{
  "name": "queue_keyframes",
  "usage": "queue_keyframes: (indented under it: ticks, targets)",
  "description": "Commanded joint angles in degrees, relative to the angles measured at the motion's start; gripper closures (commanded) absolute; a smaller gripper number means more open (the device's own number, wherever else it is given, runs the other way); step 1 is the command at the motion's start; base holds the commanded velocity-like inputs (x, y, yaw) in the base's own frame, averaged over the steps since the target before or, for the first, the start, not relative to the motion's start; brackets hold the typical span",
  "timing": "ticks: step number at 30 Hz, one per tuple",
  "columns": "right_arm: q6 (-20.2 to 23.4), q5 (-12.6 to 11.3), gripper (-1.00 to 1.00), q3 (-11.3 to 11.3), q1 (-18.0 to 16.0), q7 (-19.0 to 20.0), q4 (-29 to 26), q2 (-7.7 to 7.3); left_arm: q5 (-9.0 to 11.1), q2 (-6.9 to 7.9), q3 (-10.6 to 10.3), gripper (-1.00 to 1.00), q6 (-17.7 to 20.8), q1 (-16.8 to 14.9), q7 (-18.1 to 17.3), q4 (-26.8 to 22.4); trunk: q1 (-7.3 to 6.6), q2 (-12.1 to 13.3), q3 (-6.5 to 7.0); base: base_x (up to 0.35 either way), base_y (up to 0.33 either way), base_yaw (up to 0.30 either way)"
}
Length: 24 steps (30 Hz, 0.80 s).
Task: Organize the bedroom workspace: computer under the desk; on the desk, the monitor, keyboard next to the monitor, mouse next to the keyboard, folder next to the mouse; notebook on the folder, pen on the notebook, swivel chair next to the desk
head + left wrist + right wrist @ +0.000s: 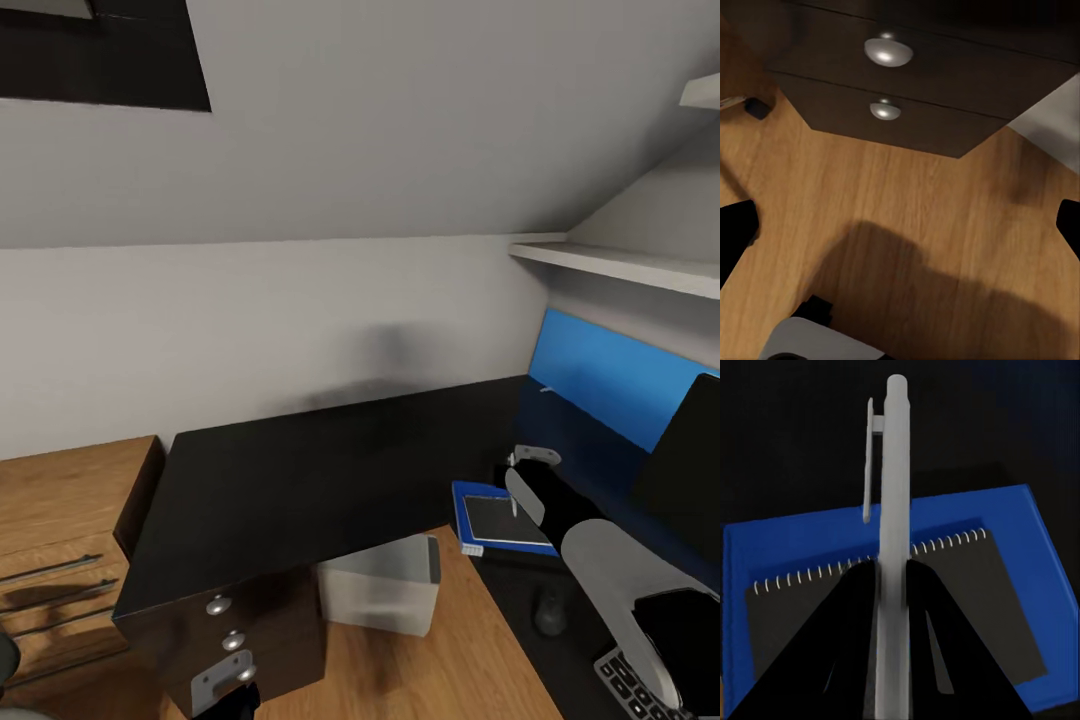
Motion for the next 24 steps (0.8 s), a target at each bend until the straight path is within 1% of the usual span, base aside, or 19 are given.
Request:
queue_keyframes:
  ticks: [1, 3, 8, 11, 17, 24]
  targets:
    - [-0.13, -0.60, 1.00, 0.45, -0.04, -0.30, 0.57, -0.08, 0.28, 0.04, -0.14, -1.00, 0.19, -0.02, 0.39, -0.13, 0.02, -0.05, -0.06, 0.034, 0.000, 0.000]
    - [-1.39, -0.57, 1.00, 0.44, -0.08, -0.28, 2.28, -0.10, 0.29, 0.01, -0.34, -1.00, 0.23, -0.02, 0.42, -0.13, 0.02, -0.05, -0.06, 0.020, 0.000, 0.000]
    - [-3.03, -0.49, 1.00, 0.47, -0.12, -0.27, 3.91, -0.11, 0.22, 0.05, -1.05, -1.00, 0.25, -0.02, 0.48, -0.30, 0.02, -0.05, -0.06, 0.008, 0.000, 0.000]
    - [-4.69, 1.28, 1.00, 0.42, -0.13, -0.24, 4.40, -0.11, 0.21, -0.01, -1.27, -1.00, 0.19, -0.02, 0.53, -0.38, 0.67, -1.25, -0.60, 0.000, 0.000, 0.000]
    - [-6.70, 1.79, 1.00, 0.40, -0.13, -0.19, 4.62, -0.09, 0.20, -0.01, -1.31, -1.00, 0.18, -0.02, 0.54, -0.39, 1.99, -3.66, -1.68, 0.000, 0.000, 0.000]
    - [-6.92, 1.91, 1.00, 0.52, -0.13, -0.18, 4.59, 0.02, 0.27, 0.00, -1.32, -1.00, 0.18, -0.02, 0.54, -0.39, 3.53, -6.47, -2.94, 0.000, 0.000, 0.000]
